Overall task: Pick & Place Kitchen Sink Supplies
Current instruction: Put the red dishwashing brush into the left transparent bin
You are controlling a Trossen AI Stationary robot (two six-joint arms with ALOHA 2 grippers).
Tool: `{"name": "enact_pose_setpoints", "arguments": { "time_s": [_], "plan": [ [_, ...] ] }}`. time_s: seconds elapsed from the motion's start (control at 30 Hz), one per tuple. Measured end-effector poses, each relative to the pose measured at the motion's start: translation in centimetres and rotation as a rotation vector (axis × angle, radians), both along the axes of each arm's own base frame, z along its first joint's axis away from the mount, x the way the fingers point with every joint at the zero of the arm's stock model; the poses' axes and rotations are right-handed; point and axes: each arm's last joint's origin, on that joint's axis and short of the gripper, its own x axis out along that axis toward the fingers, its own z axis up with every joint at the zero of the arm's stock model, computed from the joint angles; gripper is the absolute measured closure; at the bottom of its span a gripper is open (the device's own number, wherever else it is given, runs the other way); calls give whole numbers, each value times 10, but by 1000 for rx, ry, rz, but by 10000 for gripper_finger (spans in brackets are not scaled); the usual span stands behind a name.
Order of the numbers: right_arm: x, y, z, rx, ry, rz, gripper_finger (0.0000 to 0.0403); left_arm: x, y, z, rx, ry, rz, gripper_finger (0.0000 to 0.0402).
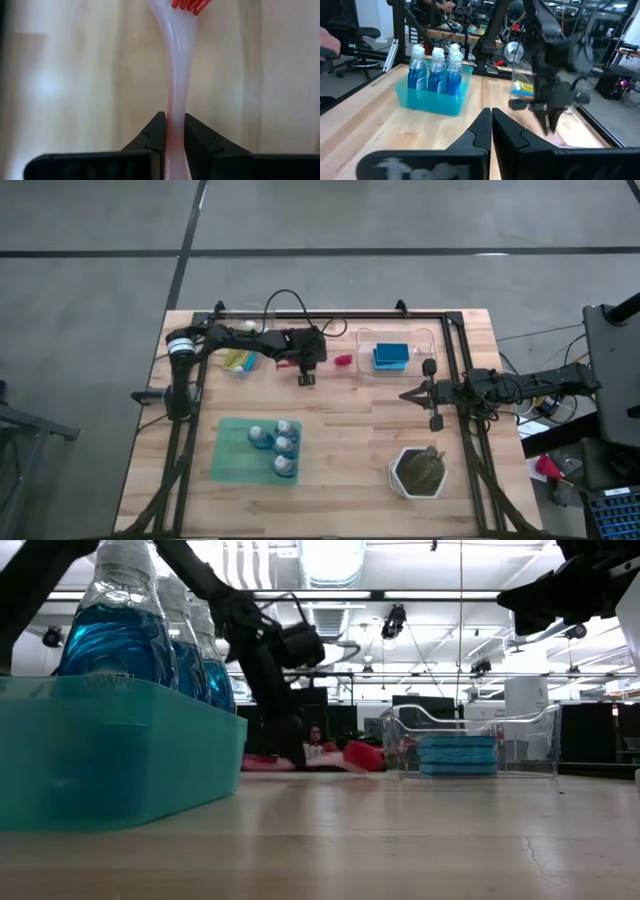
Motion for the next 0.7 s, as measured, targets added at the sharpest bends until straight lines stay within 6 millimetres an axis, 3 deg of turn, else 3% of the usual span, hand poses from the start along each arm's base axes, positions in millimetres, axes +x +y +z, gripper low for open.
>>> {"name": "enact_pose_setpoints", "arguments": {
  "time_s": [0.2, 0.37, 0.57, 0.7],
  "plan": [
    [0, 0, 0, 1, 1, 0, 394, -9, 2, 41, 91, -99, 54, 375],
    [0, 0, 0, 1, 1, 0, 394, -30, -2, 91, 243, -179, 209, 369],
    [0, 0, 0, 1, 0, 0, 394, -93, -10, 153, 359, -191, 479, 364],
    [0, 0, 0, 1, 0, 0, 394, -134, -9, 175, 309, -234, 632, 373]
  ]
}}
